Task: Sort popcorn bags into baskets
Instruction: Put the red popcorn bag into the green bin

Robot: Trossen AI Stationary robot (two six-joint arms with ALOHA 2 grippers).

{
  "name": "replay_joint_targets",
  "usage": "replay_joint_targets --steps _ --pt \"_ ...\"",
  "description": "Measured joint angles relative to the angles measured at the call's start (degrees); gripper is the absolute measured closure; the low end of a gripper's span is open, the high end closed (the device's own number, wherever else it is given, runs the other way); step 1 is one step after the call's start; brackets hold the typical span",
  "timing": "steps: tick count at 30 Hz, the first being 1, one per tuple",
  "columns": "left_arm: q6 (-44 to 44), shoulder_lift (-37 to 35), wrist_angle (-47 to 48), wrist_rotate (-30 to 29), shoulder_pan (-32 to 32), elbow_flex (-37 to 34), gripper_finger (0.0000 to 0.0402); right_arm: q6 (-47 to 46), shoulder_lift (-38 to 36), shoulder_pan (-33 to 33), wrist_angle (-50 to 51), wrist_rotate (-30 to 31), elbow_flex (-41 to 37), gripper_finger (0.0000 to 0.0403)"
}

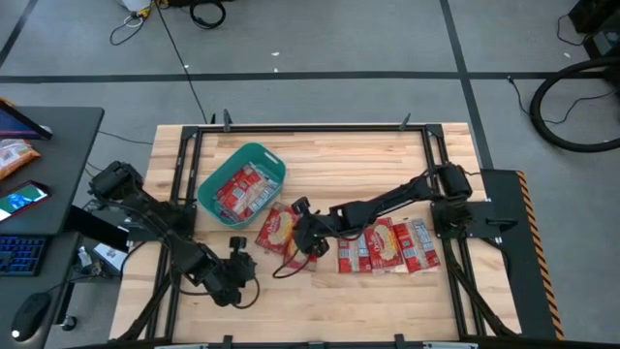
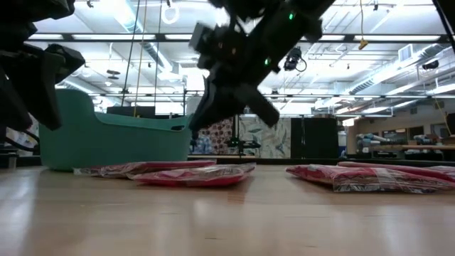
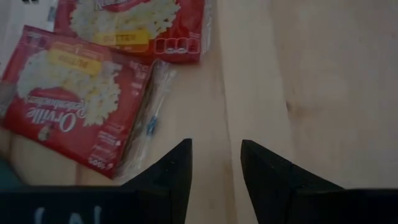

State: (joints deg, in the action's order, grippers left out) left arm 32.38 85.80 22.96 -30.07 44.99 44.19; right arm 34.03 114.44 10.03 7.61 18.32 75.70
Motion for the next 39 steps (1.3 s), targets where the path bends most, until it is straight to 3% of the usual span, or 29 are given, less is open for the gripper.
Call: replay_joint_targets --steps 6,9,15,29,39 --pt "-0.02 0.0 0.48 -0.78 0.0 0.11 0.026 -2.31 -1.81 1.37 0.7 -0.4 0.02 0.0399" --pt "0.01 0.0 0.82 -2.03 0.0 0.11 0.026 -3.84 -0.48 1.81 -2.74 -3.94 0.11 0.0382" --pt "0.42 0.46 1.37 -9.99 -0.85 0.06 0.026 -3.4 5.19 4.38 -11.04 -5.18 0.07 0.0325" --pt "0.1 0.46 1.37 -8.04 -1.83 0.06 0.026 -4.84 6.44 3.99 -15.07 -6.78 0.09 0.0171" --pt "-0.04 0.46 1.8 -7.64 -2.45 0.06 0.026 -5.44 10.33 2.75 -19.57 -9.17 0.11 0.0159"
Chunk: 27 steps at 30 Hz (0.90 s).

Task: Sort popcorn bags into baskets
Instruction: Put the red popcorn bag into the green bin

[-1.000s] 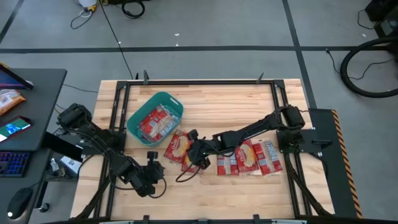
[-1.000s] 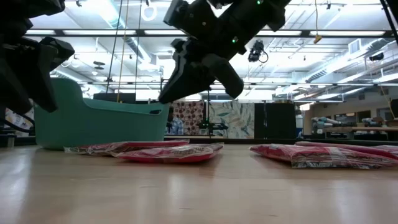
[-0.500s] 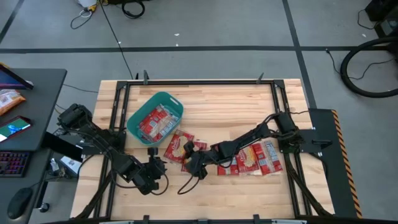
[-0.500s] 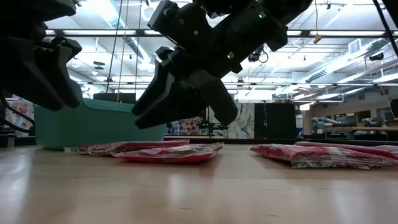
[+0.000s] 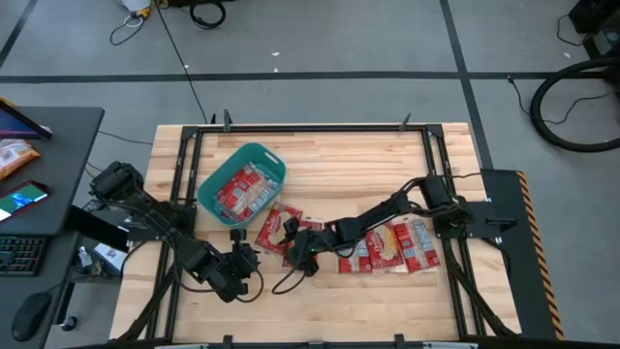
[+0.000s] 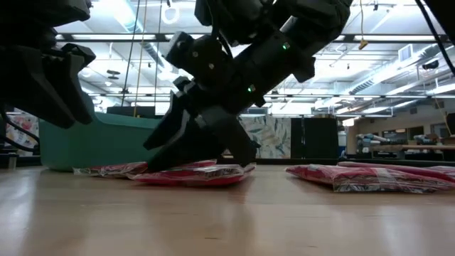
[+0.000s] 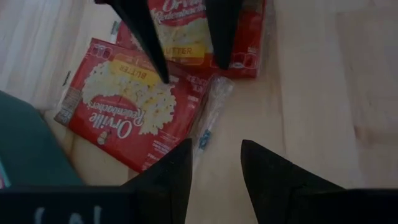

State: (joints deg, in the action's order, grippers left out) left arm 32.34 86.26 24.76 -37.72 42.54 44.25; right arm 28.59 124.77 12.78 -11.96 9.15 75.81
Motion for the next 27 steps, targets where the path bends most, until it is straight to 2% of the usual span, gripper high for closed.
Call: replay_joint_targets --steps 7,14,18,23,25,27 --pt "-0.02 -0.04 0.47 0.05 0.0 0.0 0.026 2.28 -0.09 -1.39 0.46 -0.82 0.04 0.017" --pt "-0.02 -0.07 0.39 1.28 0.04 0.01 0.026 1.62 2.45 -4.46 0.08 -3.41 0.32 0.0213" --pt "-0.05 -0.07 0.78 3.37 0.05 0.35 0.026 -0.85 3.17 -5.43 0.53 -4.75 0.39 0.0267" --pt "-0.07 -0.07 3.16 4.62 0.2 2.13 0.026 -1.29 2.8 -5.62 0.85 -4.26 0.2 0.0375" --pt "-0.02 -0.12 5.34 4.6 0.17 3.36 0.026 -1.2 2.82 -5.48 0.45 -3.89 0.2 0.0391" --pt "0.0 -0.13 7.0 4.59 0.42 4.56 0.026 -1.26 2.48 -5.2 0.83 -2.88 0.13 0.0387"
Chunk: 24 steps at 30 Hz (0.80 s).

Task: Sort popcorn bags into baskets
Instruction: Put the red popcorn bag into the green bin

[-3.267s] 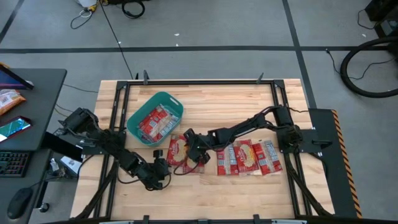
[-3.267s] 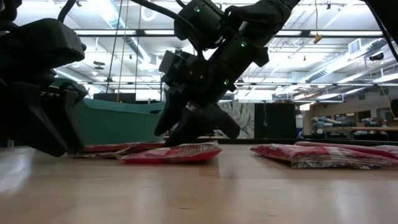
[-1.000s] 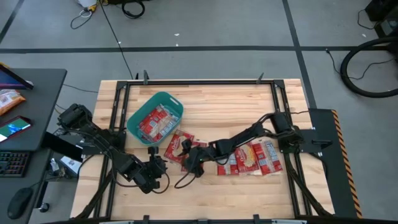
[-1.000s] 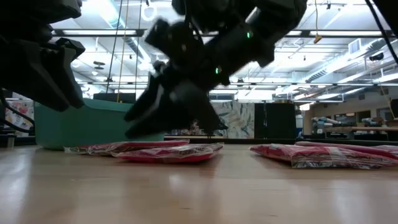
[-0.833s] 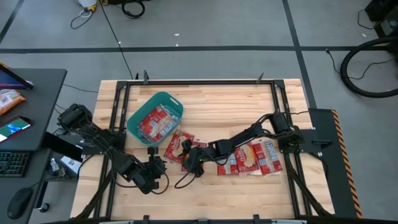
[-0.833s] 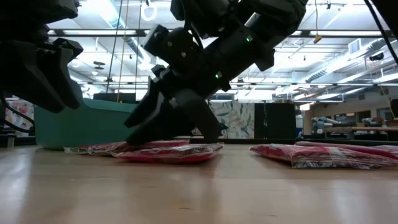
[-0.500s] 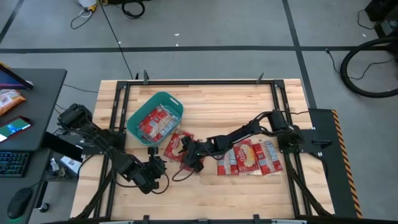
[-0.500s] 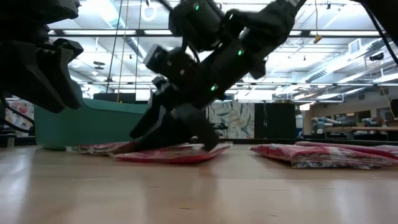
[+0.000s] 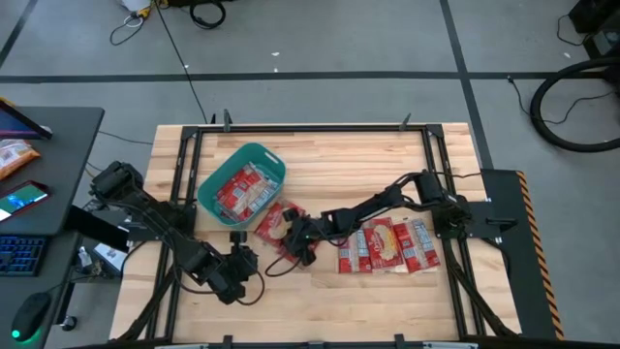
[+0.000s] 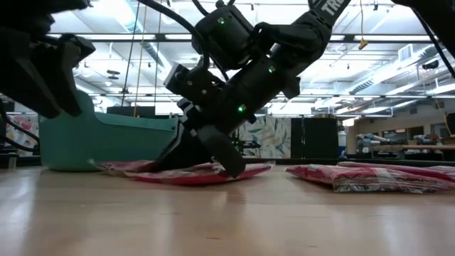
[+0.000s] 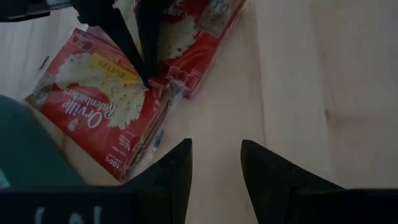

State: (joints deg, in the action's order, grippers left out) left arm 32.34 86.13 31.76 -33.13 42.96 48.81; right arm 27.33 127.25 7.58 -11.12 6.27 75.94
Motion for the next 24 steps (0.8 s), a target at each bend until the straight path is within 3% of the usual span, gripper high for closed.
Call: replay_joint_targets --steps 7,13,18,24 --pt "-0.01 0.0 2.49 -0.34 1.68 1.56 0.026 0.02 -3.64 1.74 3.9 4.44 -0.24 0.0396" --pt "0.26 0.13 1.25 -4.31 1.97 1.43 0.0254 -0.32 -6.44 2.33 5.92 6.04 -0.2 0.0398" --pt "-2.36 0.69 -2.71 -8.45 1.6 1.43 0.0203 -1.47 -6.81 2.42 5.58 6.35 -0.2 0.0399" --pt "-4.44 5.49 -4.05 -9.49 -0.84 1.4 0.013 -4.67 -7.23 2.48 5.57 6.34 -0.2 0.04"
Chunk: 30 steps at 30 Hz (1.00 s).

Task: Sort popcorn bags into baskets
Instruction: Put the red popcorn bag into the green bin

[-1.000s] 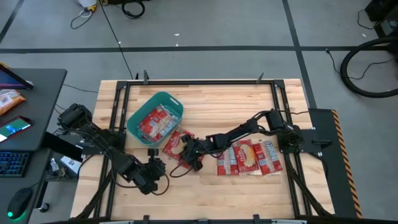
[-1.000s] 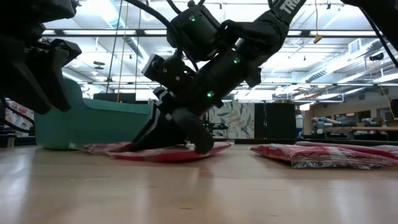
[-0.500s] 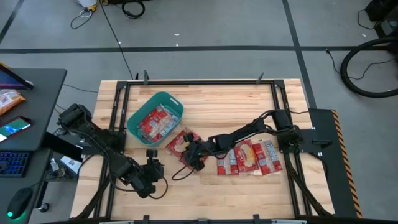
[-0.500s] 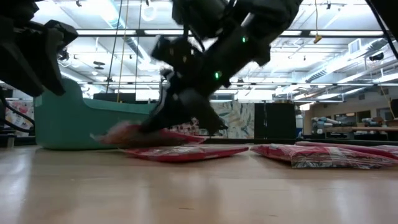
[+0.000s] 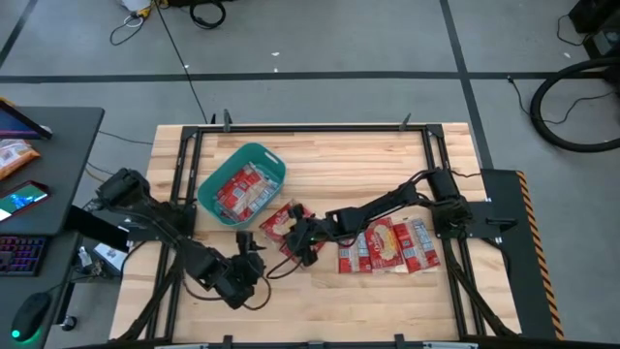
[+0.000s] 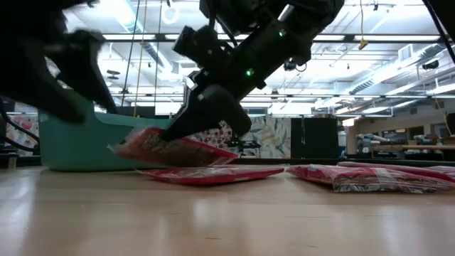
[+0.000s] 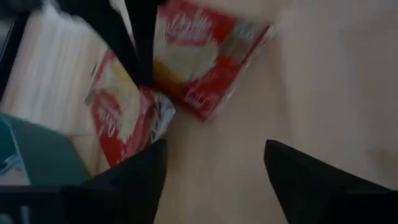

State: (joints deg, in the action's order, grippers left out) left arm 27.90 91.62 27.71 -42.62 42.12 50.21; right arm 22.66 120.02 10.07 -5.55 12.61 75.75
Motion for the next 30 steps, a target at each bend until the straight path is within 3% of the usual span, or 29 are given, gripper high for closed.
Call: replay_joint_targets --steps 5,15,19,26,30 --pt "-0.08 3.38 0.41 -3.54 -2.2 -0.04 0.0125 -2.17 -0.65 0.16 -0.24 -0.79 0.11 0.04" --pt "-4.77 5.94 0.54 -3.97 -4.83 -0.02 0.0175 -4.17 -1.26 1.85 -0.54 -3.41 1.46 0.0398" --pt "-6.57 5.94 0.51 -3.79 -5.31 0.01 0.0219 -4.89 -1.24 2.32 -0.41 -3.41 2.09 0.0397" --pt "-4.58 5.94 0.45 -3.93 -5.32 0.01 0.0337 -5.6 -1.24 2.45 -0.47 -3.64 2.12 0.0394" --pt "-4.21 5.94 0.42 -2.58 -4.96 0.16 0.0391 -5.61 -1.83 3.11 -0.48 -1.87 2.13 0.0369"
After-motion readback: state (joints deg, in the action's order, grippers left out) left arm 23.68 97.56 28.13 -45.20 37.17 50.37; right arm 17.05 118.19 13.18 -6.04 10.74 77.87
